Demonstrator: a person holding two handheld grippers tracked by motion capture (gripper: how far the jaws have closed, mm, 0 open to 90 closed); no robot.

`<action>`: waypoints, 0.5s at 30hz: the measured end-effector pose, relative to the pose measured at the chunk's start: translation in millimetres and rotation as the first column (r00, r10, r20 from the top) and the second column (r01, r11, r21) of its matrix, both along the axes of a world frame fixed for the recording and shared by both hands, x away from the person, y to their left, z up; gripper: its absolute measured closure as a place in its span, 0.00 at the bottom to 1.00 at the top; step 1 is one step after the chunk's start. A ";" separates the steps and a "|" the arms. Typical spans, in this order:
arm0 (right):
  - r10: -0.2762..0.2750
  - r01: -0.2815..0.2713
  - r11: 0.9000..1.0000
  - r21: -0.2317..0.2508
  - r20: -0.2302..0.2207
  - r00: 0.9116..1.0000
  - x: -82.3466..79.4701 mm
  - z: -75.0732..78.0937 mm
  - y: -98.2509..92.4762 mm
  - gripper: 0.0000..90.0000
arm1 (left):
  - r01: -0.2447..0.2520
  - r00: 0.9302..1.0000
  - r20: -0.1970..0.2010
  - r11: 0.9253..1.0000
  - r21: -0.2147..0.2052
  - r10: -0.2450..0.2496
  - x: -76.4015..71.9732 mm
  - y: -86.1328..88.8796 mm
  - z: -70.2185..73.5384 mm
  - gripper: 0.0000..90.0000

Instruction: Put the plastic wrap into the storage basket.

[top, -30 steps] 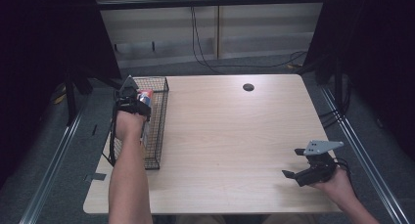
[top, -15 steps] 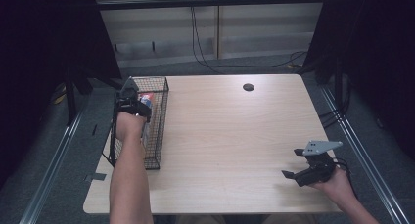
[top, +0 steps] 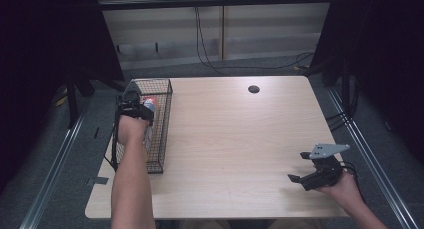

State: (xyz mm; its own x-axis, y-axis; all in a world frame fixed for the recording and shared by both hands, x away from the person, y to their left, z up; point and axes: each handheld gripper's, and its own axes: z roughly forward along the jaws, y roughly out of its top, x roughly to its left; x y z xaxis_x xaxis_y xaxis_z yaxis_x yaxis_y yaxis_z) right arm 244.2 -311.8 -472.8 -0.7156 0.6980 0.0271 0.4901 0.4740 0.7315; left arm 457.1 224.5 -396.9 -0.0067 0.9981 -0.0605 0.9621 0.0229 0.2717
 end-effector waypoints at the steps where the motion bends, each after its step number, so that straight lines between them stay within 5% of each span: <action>1: 0.000 0.000 1.000 -0.001 0.000 1.000 0.1 0.0 0.0 0.07 | 0.008 1.000 -0.003 1.000 0.003 -0.008 -0.1 0.2 0.1 0.47; 11: 0.000 0.000 1.000 -0.001 0.004 1.000 -0.3 0.3 0.0 0.07 | 0.013 1.000 -0.008 1.000 -0.003 -0.013 -1.3 -0.5 0.2 0.43; 15: -0.001 0.001 1.000 -0.003 0.006 1.000 -0.4 0.7 -0.1 0.07 | -0.005 1.000 -0.011 1.000 0.000 0.005 -1.9 1.9 3.0 0.33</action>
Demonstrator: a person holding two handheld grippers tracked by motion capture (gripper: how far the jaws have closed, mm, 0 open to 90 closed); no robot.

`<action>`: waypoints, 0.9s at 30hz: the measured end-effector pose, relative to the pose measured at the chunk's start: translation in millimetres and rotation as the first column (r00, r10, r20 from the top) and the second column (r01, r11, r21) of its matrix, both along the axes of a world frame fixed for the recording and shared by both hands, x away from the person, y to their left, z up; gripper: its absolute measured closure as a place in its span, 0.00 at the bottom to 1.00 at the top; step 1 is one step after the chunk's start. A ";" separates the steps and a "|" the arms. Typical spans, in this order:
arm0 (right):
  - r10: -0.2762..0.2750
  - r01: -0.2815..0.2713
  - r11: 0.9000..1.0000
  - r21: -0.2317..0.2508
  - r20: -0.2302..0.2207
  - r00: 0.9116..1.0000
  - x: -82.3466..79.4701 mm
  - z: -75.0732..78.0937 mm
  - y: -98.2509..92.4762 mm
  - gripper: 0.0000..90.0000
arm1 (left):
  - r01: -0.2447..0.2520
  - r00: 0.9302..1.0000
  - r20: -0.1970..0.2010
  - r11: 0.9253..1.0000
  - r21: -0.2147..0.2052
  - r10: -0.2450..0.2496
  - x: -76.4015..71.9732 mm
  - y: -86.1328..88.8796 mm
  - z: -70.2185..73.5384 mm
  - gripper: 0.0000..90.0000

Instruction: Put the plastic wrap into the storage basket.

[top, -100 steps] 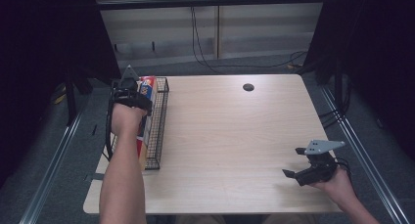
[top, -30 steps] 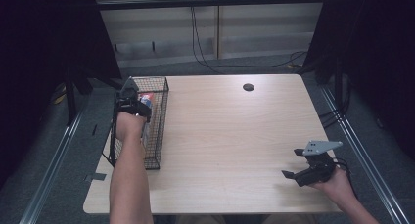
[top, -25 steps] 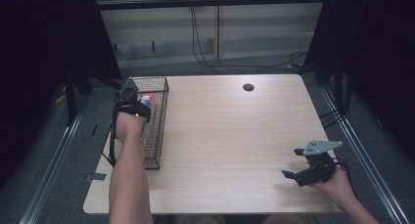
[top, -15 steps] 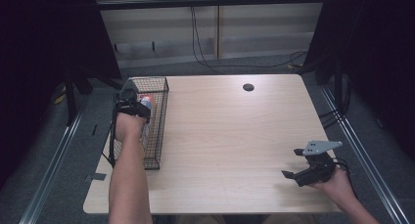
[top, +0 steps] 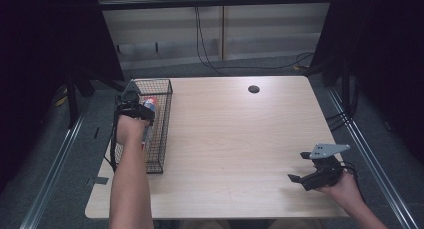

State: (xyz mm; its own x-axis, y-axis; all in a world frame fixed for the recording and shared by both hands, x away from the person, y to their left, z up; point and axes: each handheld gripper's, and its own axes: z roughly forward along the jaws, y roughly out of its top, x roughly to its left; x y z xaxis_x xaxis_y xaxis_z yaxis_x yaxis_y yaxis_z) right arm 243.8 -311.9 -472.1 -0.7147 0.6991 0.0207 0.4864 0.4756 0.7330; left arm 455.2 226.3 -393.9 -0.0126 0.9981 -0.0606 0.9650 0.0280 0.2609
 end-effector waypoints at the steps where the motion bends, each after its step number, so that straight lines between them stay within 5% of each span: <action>1: 0.000 0.000 1.000 0.000 0.000 1.000 0.0 0.0 0.0 0.07 | 0.000 1.000 0.000 1.000 0.000 0.000 0.0 0.0 0.0 0.30; 12: -0.003 0.003 1.000 0.003 -0.001 1.000 -0.2 0.5 -0.1 0.07 | 0.010 1.000 0.011 0.999 -0.040 -0.009 -2.9 1.1 6.6 0.14; 27: -0.004 0.004 1.000 0.005 0.007 1.000 -1.6 2.8 -1.4 0.07 | 0.057 0.997 0.058 0.994 -0.092 -0.052 -12.6 -9.6 26.8 0.10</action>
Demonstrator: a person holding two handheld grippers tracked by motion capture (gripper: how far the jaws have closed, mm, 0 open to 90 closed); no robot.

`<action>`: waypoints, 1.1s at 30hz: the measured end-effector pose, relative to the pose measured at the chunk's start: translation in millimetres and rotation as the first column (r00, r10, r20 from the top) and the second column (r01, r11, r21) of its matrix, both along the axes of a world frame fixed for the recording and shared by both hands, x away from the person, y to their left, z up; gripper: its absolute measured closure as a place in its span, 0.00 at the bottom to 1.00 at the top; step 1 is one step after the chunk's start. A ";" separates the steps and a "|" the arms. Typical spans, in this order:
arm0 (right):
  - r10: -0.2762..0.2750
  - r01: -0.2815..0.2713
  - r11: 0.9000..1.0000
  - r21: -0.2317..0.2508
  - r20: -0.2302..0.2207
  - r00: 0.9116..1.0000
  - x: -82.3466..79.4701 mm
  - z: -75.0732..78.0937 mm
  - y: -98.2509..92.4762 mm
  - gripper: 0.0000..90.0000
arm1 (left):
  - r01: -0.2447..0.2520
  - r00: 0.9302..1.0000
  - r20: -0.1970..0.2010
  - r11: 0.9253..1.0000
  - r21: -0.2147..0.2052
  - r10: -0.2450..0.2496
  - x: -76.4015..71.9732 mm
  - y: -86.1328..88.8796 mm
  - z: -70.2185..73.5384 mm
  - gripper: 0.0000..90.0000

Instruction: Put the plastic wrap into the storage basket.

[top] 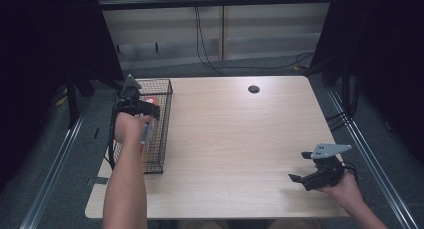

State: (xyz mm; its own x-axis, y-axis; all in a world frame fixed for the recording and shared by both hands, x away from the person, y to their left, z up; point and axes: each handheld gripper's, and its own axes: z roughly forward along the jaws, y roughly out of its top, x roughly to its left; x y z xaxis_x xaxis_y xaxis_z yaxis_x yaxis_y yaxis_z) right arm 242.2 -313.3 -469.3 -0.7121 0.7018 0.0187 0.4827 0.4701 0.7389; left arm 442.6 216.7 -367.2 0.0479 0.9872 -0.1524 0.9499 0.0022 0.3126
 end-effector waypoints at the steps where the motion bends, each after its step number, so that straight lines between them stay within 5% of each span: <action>1: 0.000 0.000 1.000 0.004 -0.002 1.000 0.2 0.2 -0.1 0.07 | 0.006 1.000 0.007 1.000 -0.005 -0.006 -0.7 -1.2 1.6 0.10; 16: 0.008 -0.008 1.000 0.002 0.002 1.000 3.1 1.5 4.0 0.07 | 0.092 0.994 0.064 0.994 -0.060 -0.088 -9.8 -13.7 20.0 0.10; 33: 0.019 -0.019 1.000 0.001 0.002 1.000 3.8 1.3 6.5 0.07 | 0.193 0.976 0.123 0.972 -0.135 -0.177 -20.4 -36.3 36.3 0.10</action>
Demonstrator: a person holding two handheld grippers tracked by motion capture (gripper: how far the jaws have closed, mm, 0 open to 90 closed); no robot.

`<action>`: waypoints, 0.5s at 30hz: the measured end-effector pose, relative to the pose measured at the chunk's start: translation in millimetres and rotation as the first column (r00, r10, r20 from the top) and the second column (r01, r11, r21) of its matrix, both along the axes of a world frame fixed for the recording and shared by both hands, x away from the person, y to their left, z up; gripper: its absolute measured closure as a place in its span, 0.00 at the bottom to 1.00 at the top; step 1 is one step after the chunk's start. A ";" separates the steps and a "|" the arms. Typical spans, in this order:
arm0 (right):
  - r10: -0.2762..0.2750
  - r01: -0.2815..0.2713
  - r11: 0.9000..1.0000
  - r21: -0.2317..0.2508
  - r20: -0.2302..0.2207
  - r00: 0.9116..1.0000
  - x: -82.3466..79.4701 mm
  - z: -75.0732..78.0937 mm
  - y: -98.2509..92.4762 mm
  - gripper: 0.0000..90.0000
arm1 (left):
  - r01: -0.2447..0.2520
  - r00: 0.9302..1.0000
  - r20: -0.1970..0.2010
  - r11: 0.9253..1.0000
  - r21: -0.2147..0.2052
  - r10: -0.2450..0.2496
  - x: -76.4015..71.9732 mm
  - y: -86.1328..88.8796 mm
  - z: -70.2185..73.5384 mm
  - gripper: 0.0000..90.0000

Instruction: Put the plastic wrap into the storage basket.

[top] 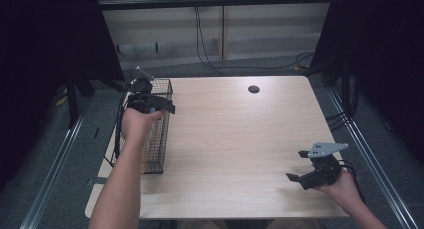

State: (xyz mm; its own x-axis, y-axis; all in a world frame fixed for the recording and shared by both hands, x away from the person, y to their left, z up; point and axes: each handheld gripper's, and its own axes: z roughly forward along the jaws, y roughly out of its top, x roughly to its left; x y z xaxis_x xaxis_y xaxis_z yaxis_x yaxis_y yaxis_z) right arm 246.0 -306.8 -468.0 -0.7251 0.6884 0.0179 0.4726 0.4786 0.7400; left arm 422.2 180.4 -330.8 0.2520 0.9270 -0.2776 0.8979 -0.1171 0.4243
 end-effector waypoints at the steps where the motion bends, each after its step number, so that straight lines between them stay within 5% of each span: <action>1: 0.001 -0.001 1.000 0.001 0.000 1.000 -0.1 0.1 0.1 0.07 | 0.010 1.000 0.004 1.000 -0.003 -0.010 -0.5 -1.6 0.5 0.10; 15: -0.001 0.001 1.000 -0.001 0.000 1.000 0.1 0.1 0.4 0.07 | 0.098 0.994 0.046 0.995 -0.010 -0.098 -9.0 -32.1 -0.6 0.07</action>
State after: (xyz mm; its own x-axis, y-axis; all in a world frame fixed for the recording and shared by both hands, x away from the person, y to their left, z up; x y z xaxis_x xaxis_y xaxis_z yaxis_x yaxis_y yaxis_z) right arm 246.1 -306.3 -467.9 -0.7246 0.6890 0.0169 0.4727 0.4790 0.7397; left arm 413.2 148.4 -331.4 0.3540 0.8939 -0.2751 0.8623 -0.1981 0.4660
